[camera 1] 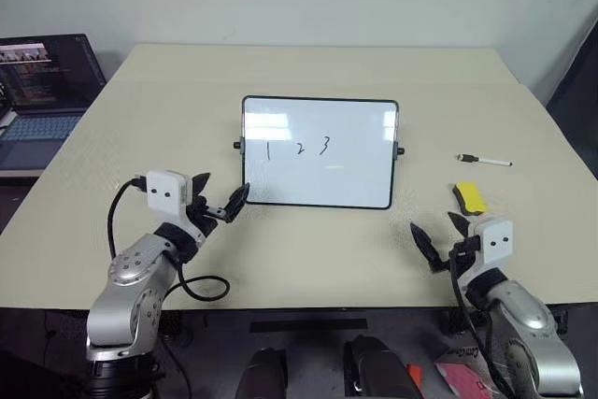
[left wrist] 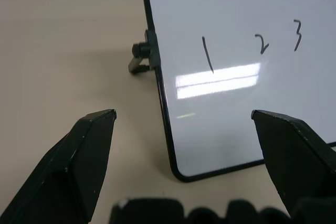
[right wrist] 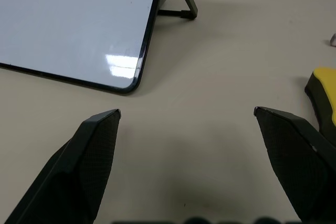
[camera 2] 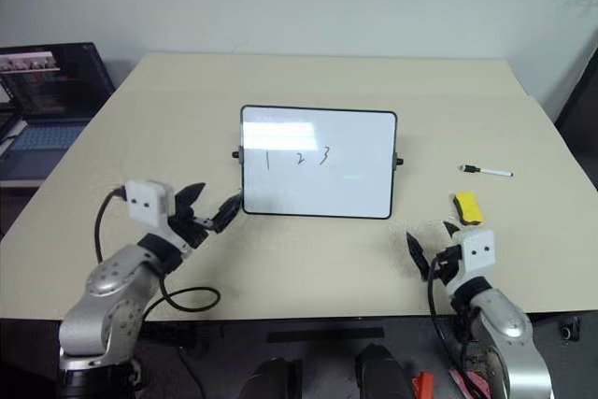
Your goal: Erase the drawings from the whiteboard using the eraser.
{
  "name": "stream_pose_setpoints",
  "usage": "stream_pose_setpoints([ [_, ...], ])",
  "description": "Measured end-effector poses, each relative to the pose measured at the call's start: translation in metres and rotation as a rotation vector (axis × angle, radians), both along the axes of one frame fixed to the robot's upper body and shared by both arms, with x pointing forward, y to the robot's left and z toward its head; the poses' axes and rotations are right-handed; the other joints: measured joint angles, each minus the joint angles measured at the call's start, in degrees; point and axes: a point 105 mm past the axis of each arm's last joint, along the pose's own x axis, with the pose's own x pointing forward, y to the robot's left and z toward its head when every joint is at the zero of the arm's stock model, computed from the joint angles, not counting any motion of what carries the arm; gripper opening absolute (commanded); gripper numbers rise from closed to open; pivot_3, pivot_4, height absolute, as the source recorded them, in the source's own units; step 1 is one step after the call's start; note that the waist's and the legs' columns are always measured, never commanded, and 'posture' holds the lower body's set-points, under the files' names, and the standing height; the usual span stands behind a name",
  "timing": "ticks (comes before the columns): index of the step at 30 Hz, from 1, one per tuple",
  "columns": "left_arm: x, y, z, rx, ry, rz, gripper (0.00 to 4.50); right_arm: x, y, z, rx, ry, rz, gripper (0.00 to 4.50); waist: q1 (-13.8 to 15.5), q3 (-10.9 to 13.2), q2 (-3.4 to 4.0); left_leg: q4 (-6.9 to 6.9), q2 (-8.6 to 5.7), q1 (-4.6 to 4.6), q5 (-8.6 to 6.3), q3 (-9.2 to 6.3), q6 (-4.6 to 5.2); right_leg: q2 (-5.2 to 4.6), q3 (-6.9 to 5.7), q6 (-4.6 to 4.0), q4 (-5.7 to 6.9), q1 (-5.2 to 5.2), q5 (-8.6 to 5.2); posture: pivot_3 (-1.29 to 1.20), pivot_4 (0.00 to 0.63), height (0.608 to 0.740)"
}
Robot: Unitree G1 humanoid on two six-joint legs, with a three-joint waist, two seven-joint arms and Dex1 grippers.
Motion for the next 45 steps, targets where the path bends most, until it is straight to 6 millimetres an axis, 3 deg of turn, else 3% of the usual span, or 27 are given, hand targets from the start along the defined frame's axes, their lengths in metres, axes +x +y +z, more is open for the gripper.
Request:
stream_pose_setpoints([
  [4, 0.001, -0.002, -0.002, -0.004, 0.006, -0.005, 4.5, 0.0, 0.002, 0.004, -0.002, -0.012, 0.009, 4.47, 0.0, 0.0, 0.0, 0.06, -0.02, 0.04, 0.0, 0.01, 0.0, 0.0, 0.02, -0.01, 0.0, 0.06, 0.0, 0.0, 0.15, 0.74],
  [7, 0.005, -0.006, -0.002, -0.017, 0.006, -0.018, 4.5, -0.002, 0.021, 0.008, -0.011, 0.001, 0.116, 4.47, 0.0, 0.0, 0.0, 0.01, -0.02, 0.03, 0.0, 0.01, 0.0, 0.0, 0.0, 0.02, -0.01, 0.03, 0.01, 0.0, 0.15, 0.74],
  [10, 0.003, -0.01, -0.004, -0.004, 0.01, -0.054, 4.5, -0.002, 0.026, 0.01, -0.017, 0.0, 0.144, 4.47, 0.0, 0.0, 0.0, -0.01, -0.01, 0.02, 0.0, 0.0, 0.0, 0.0, -0.02, 0.02, -0.05, 0.03, 0.01, 0.0, 0.15, 0.74],
  [17, -0.005, 0.024, -0.001, 0.09, 0.027, -0.019, 4.5, -0.005, 0.032, 0.006, -0.021, 0.019, 0.19, 4.47, 0.0, 0.0, 0.0, -0.01, 0.0, 0.03, 0.0, 0.0, 0.0, 0.0, -0.01, -0.28, -0.03, 0.01, -0.16, 0.0, 0.15, 0.74],
  [24, -0.009, 0.038, 0.014, 0.05, 0.014, -0.079, 4.5, -0.008, 0.035, 0.008, -0.018, 0.021, 0.194, 4.47, 0.1, 0.0, -0.01, -0.01, 0.01, -0.01, 0.0, -0.01, 0.0, -0.01, -0.04, -0.27, -0.06, 0.0, -0.16, 0.0, 0.15, 0.74],
  [30, 0.003, 0.05, 0.049, 0.074, -0.032, -0.126, 4.5, -0.006, 0.024, 0.023, -0.035, -0.027, 0.14, 4.47, 0.0, 0.0, -0.03, -0.02, 0.0, -0.01, 0.0, 0.0, 0.0, -0.01, -0.04, -0.25, -0.07, 0.0, -0.15, 0.0, 0.15, 0.74],
  [34, 0.001, 0.044, 0.043, 0.137, 0.095, -0.25, 4.5, -0.005, 0.022, 0.027, -0.038, -0.017, 0.116, 4.47, -0.1, 0.0, -0.03, -0.06, 0.01, -0.08, -0.01, 0.01, -0.01, 0.0, -0.05, -0.2, -0.01, -0.13, -0.12, 0.0, 0.15, 0.74],
  [40, -0.023, 0.027, 0.045, 0.217, 0.238, -0.545, 4.5, -0.003, 0.017, 0.046, -0.05, -0.022, 0.092, 4.47, -0.2, 0.0, -0.03, -0.13, 0.04, -0.14, -0.01, 0.01, -0.01, 0.0, -0.08, -0.28, 0.03, -0.26, -0.17, 0.0, 0.15, 0.74],
  [45, -0.018, 0.002, 0.08, 0.287, 0.128, -0.715, 4.5, 0.008, 0.002, 0.063, -0.031, 0.002, 0.021, 4.47, 0.2, 0.0, -0.06, 0.0, -0.01, -0.19, 0.0, 0.02, 0.0, 0.01, -0.05, -0.32, 0.05, -0.23, -0.19, 0.0, 0.15, 0.74],
])
